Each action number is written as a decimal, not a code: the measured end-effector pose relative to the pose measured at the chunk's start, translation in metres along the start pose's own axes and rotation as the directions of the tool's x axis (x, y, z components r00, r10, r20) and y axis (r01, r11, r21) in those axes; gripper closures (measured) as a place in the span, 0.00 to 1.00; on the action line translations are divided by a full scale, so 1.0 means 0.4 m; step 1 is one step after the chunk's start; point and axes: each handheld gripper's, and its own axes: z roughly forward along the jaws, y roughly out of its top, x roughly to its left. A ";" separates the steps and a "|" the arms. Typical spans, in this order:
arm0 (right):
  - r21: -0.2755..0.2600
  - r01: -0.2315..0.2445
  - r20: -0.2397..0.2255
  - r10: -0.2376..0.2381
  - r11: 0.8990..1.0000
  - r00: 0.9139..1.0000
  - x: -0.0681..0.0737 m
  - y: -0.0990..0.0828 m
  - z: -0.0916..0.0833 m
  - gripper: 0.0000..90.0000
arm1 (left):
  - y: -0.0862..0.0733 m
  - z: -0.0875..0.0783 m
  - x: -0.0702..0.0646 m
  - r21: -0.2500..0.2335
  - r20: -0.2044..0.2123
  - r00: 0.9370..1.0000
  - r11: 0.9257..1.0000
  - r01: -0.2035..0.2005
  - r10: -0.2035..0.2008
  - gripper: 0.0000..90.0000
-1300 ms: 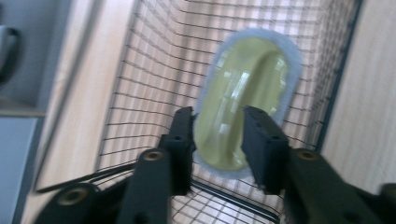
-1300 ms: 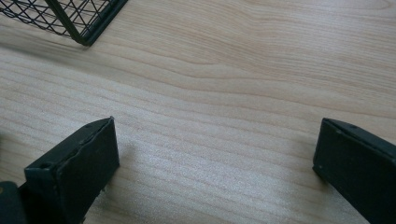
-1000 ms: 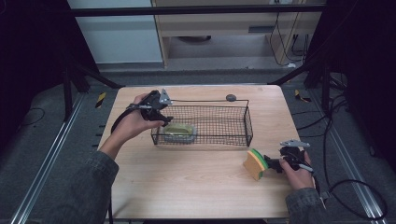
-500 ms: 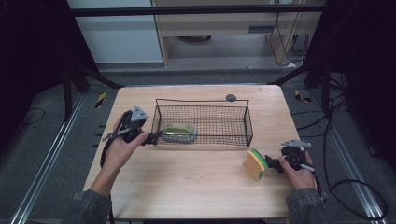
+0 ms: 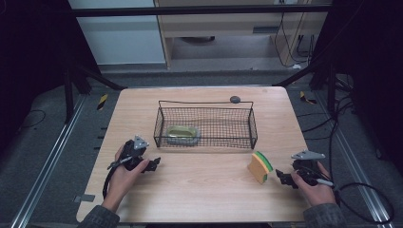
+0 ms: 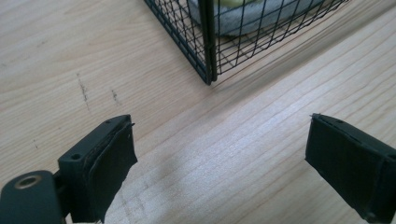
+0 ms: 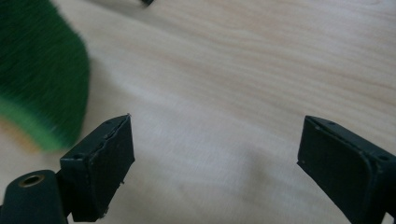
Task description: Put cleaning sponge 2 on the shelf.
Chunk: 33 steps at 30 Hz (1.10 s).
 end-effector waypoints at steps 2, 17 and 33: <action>0.019 0.010 -0.019 -0.009 1.000 1.000 0.012 -0.006 -0.013 0.13 | -0.004 0.010 0.005 -0.004 -0.009 0.999 0.999 0.034 -0.034 0.09; 0.092 0.029 -0.138 -0.016 0.995 0.990 0.085 0.011 -0.083 0.19 | -0.028 0.046 0.026 0.029 0.028 0.994 0.994 0.108 -0.109 0.07; 0.144 0.062 -0.155 -0.039 0.988 0.987 0.149 0.085 -0.104 0.20 | -0.050 0.054 0.032 -0.035 0.026 0.992 0.992 0.122 -0.121 0.00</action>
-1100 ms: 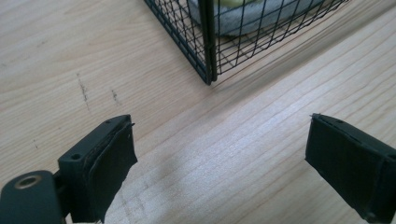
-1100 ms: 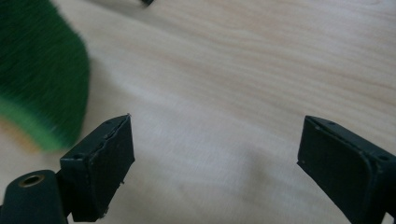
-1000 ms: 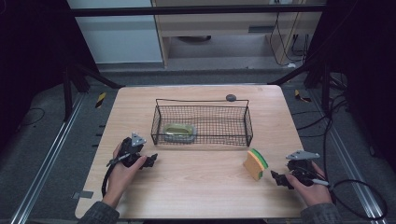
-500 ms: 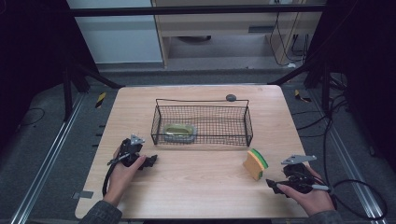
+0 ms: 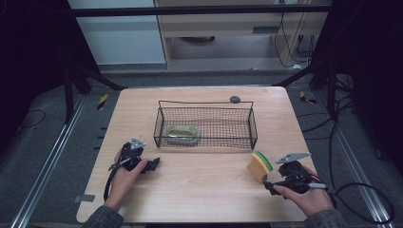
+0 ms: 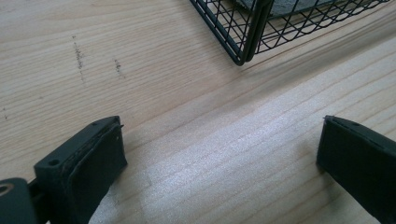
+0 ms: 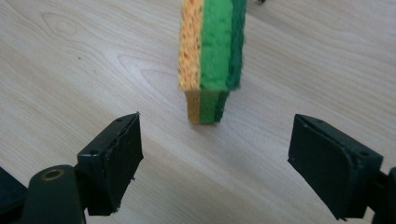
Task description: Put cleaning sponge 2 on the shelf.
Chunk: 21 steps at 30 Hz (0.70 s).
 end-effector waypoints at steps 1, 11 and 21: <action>0.001 0.002 0.006 -0.002 1.000 1.000 0.003 0.006 -0.002 0.19 | -0.001 0.000 0.001 -0.003 0.002 1.000 1.000 -0.002 0.002 0.00; 0.018 -0.005 0.032 0.005 1.000 0.999 0.013 0.043 -0.012 0.18 | -0.003 0.000 0.002 -0.007 0.006 1.000 1.000 -0.006 0.006 0.00; 0.028 0.004 0.025 -0.005 1.000 1.000 0.017 0.073 -0.008 0.19 | -0.002 0.001 0.003 -0.007 0.010 1.000 1.000 -0.006 0.006 0.00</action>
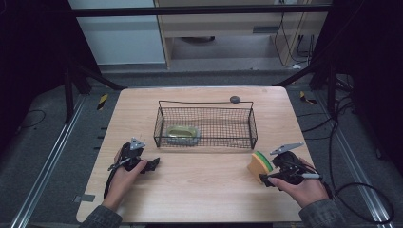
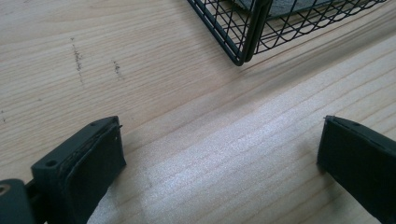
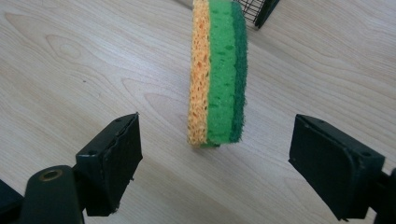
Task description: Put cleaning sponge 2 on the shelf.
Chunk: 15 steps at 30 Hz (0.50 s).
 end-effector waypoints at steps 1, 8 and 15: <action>0.000 0.000 0.000 0.000 1.000 1.000 0.000 0.000 0.000 0.19 | 0.000 0.000 0.000 0.000 0.000 1.000 1.000 0.000 0.000 0.00; 0.033 0.001 -0.008 -0.001 0.999 1.000 0.002 0.027 0.028 0.24 | 0.000 0.000 0.000 0.000 0.001 1.000 1.000 0.000 0.000 0.00; 0.084 -0.014 0.015 0.013 0.996 1.000 -0.011 0.084 0.058 0.27 | 0.001 0.001 0.001 0.000 0.005 1.000 1.000 -0.002 0.002 0.00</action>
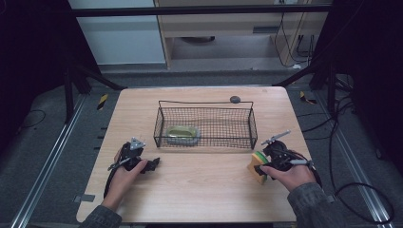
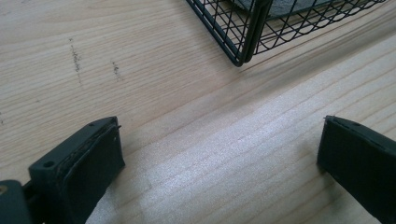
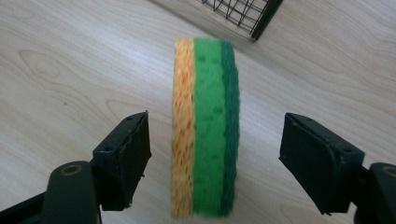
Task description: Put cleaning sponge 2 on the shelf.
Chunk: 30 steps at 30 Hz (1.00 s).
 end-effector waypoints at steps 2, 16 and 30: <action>0.011 0.007 -0.004 -0.007 1.000 1.000 -0.002 0.012 0.010 0.29 | 0.000 0.000 0.000 0.000 0.000 1.000 1.000 -0.001 0.001 0.00; 0.085 0.039 -0.025 -0.037 0.996 0.999 0.004 0.033 0.044 0.38 | 0.002 0.002 0.001 0.001 0.007 1.000 1.000 -0.006 0.006 0.00; 0.090 0.057 -0.049 -0.053 0.994 0.997 0.007 0.034 0.043 0.69 | 0.003 0.003 0.001 0.000 0.009 1.000 1.000 -0.008 0.008 0.00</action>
